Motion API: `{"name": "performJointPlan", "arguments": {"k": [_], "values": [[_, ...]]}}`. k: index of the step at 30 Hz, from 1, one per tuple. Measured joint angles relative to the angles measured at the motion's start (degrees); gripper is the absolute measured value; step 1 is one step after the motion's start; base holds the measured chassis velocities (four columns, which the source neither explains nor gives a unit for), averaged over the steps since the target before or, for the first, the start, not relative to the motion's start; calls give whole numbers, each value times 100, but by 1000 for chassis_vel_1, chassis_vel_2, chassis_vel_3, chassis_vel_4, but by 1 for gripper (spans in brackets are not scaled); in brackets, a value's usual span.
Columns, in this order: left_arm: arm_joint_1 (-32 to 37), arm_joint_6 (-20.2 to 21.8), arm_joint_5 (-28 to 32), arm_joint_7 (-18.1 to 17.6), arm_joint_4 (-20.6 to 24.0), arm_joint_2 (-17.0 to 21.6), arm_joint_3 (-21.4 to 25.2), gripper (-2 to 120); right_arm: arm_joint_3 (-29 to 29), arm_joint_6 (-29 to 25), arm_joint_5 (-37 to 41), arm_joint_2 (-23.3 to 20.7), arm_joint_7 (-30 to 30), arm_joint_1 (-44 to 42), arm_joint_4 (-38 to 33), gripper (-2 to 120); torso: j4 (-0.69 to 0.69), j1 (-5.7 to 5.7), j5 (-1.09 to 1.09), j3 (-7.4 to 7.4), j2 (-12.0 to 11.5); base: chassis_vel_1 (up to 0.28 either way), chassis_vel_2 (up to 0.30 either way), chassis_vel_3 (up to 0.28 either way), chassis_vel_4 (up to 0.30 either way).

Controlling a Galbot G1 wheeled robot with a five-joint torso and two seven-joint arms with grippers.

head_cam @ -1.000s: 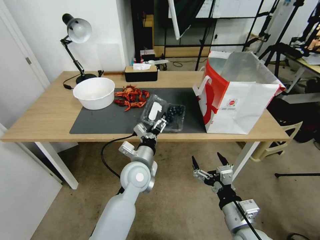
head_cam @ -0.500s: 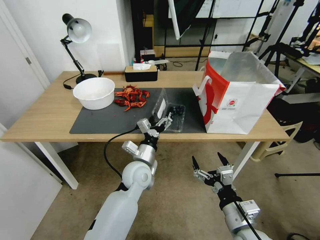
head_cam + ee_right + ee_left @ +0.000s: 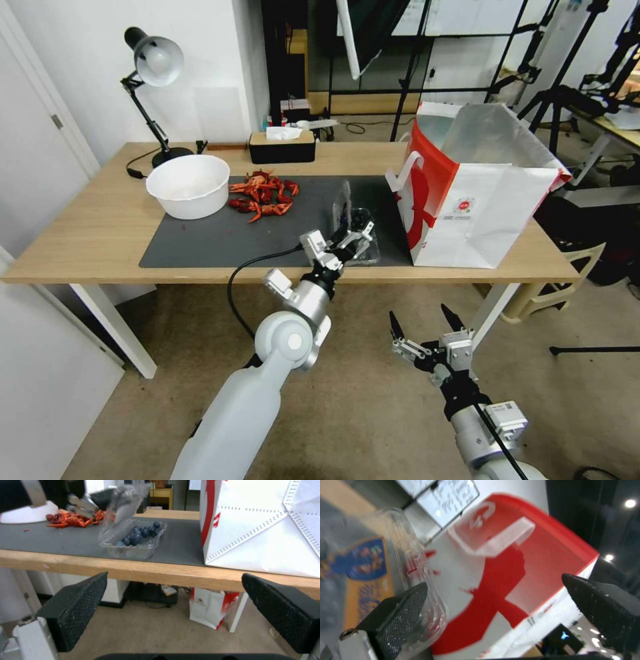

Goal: Close the takeout container lid, then place the container into the takeout bag.

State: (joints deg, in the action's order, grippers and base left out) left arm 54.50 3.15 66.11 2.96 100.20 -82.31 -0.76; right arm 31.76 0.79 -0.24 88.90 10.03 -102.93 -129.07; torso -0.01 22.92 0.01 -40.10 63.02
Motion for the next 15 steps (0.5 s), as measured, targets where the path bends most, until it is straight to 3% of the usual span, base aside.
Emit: {"name": "performJointPlan", "arguments": {"k": [10,15], "values": [[-247,288,628,-418,-240,-30,-108,98,30,-30,21,3,-1,-11,6,100,1,0,0,0,0,0,0,0,0],[-291,362,540,-683,-272,8,-114,81,29,-34,24,9,0,-6,22,100,1,0,-1,0,0,0,0,0,0]]}}
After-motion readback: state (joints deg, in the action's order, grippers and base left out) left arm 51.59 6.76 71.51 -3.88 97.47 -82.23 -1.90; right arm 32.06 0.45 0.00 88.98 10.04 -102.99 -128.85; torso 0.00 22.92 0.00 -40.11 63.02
